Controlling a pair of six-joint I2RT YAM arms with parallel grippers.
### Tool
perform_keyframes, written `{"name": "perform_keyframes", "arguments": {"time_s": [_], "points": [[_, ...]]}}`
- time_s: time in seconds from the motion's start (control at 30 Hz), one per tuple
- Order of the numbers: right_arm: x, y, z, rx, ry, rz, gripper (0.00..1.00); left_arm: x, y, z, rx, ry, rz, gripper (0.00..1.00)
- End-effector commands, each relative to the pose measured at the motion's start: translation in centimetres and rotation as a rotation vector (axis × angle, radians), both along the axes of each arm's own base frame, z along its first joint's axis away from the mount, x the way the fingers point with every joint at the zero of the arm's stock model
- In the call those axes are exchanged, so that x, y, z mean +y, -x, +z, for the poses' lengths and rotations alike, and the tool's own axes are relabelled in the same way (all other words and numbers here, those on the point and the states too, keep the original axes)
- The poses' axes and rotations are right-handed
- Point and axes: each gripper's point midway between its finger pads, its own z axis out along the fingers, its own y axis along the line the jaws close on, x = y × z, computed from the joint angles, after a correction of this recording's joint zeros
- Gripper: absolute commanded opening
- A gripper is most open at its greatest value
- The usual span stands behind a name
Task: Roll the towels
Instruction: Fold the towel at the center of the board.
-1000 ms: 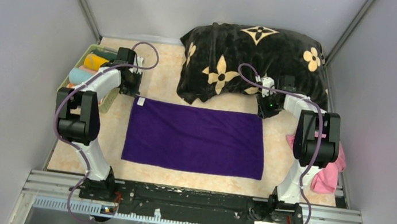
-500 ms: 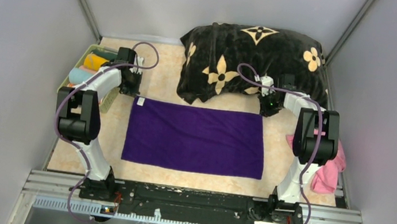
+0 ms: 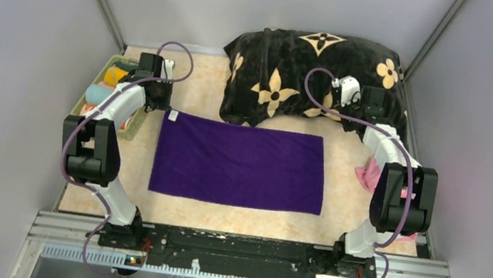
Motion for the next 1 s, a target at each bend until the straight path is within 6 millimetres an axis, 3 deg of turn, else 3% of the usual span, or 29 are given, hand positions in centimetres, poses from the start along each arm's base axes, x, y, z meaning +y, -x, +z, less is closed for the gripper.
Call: {"name": "perform_keyframes", "arguments": {"time_s": [0.0, 0.1, 0.2, 0.27, 0.57, 0.97], "points": [[-0.4, -1.5, 2.0, -0.082, -0.009, -0.009, 0.0, -0.2, -1.8, 2.1, -0.107, 0.025, -0.022, 0.0], [1.3, -1.0, 1.1, -0.034, -0.065, 0.069, 0.0, 0.0, -1.4, 1.1, -0.072, 0.017, -0.02, 0.0], [2.5, -0.6, 0.1, -0.005, -0.108, 0.119, 0.16, 0.0, -1.0, 0.3, -0.048, 0.015, -0.021, 0.0], [3.2, -0.5, -1.7, 0.043, -0.136, 0.139, 0.25, 0.0, -1.0, 0.1, -0.044, 0.017, -0.023, 0.0], [4.8, -0.6, -6.1, 0.173, -0.043, 0.179, 0.27, 0.1, -0.7, -1.5, 0.007, 0.011, -0.019, 0.0], [5.5, -0.2, -7.7, 0.246, -0.03, 0.206, 0.26, 0.1, -0.7, -2.1, 0.025, 0.008, -0.023, 0.0]]}}
